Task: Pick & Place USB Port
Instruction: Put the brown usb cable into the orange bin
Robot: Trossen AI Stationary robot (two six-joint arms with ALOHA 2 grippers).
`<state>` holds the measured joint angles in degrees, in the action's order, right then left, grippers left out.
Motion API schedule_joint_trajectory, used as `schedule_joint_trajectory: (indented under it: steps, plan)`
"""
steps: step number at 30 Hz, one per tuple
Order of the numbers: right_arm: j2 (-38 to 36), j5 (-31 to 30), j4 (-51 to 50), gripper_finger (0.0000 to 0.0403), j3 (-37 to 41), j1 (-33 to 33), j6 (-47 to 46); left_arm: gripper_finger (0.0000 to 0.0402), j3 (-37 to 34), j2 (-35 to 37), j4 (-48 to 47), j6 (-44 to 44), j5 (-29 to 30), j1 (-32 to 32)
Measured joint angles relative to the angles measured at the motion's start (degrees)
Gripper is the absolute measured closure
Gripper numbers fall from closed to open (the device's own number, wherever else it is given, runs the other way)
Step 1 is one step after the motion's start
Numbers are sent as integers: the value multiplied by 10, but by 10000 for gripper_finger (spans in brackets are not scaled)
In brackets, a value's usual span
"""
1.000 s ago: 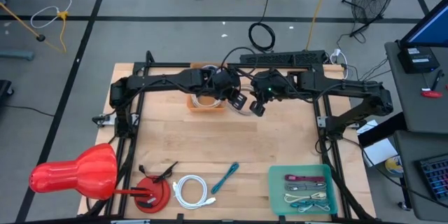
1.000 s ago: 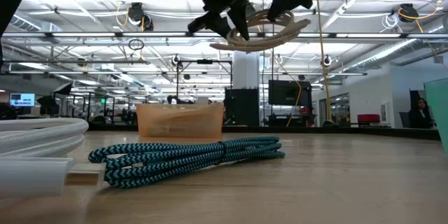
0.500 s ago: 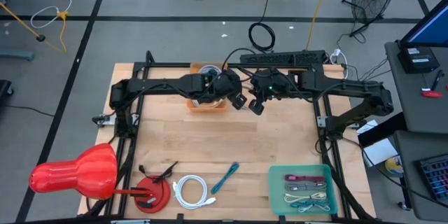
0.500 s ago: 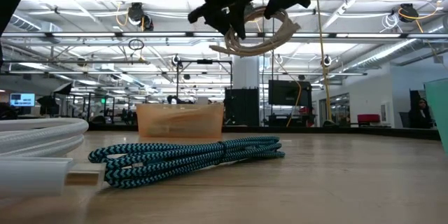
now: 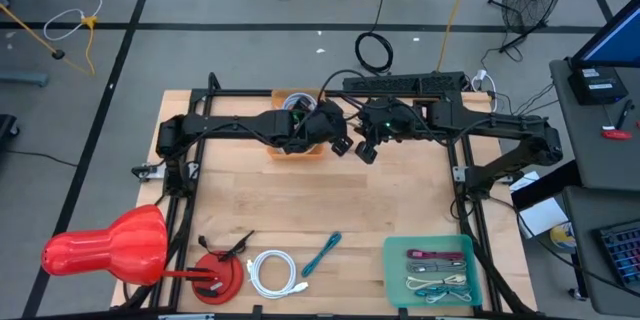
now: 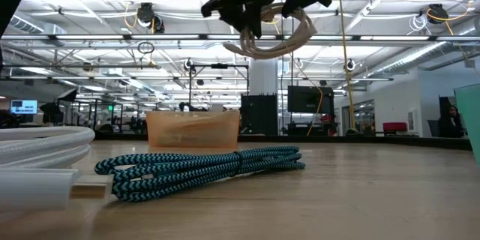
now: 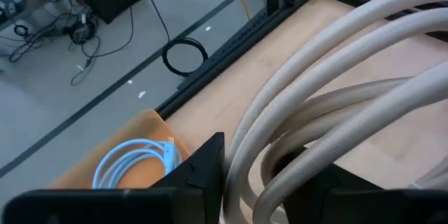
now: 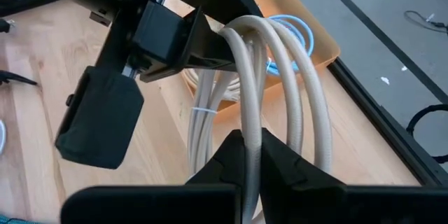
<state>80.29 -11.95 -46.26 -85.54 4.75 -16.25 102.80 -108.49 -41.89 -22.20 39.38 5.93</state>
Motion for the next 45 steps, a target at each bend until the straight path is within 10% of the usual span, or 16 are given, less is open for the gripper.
schedule_joint_trajectory:
  steps: [5, 24, 45]
  plan:
    - [1, -3, -2, 389, 0, 0, 9, 368, 0, 0, 0, 11, -30, 0]
    - [-53, -23, -21, 375, 0, -1, 52, 368, 1, 25, -261, -222, -195, 46]
    - [-71, -28, -128, 374, 1, -29, 3, 368, 0, 21, -243, -157, -477, 364]
